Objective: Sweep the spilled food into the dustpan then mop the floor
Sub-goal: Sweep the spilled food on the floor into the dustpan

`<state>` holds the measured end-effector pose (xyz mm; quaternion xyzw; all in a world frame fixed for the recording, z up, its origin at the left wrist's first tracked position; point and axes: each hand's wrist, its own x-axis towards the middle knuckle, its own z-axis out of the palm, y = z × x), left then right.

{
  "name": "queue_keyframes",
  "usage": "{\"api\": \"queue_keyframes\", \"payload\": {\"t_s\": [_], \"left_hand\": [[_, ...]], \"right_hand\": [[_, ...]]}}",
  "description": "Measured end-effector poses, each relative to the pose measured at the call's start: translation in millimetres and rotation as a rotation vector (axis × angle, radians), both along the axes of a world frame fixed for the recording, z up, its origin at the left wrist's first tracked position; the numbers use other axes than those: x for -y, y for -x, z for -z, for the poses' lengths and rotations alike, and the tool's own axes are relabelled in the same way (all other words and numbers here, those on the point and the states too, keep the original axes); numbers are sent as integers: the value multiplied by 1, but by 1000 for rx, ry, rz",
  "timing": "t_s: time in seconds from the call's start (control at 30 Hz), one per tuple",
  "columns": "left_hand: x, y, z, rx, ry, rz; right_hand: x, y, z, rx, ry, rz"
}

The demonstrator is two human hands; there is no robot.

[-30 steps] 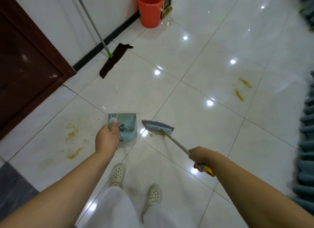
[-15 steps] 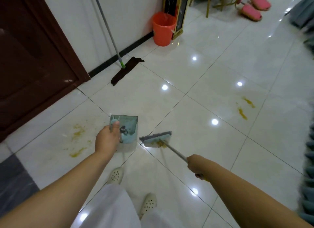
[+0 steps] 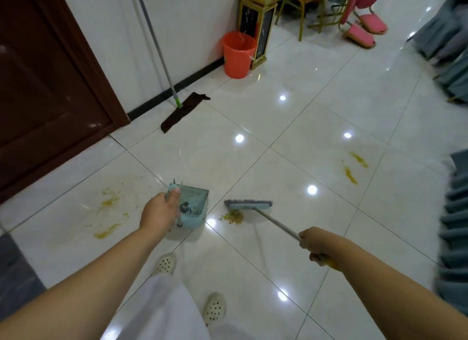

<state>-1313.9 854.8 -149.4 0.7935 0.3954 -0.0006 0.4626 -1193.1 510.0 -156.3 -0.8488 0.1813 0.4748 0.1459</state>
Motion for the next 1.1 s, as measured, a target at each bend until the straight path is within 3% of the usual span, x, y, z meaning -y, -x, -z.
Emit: {"api": "queue_keyframes", "payload": {"t_s": [0.2,0.63,1.1], "left_hand": [[2,13,6,-31,110,59],[-3,30,21,-246,215,323],[-8,13,36,-341,200,397]], "right_hand": [[17,-20,9,-88,-72,257],[-4,-8,37,-86,-294,610],[-65,82,41,-277,-275,402]]}}
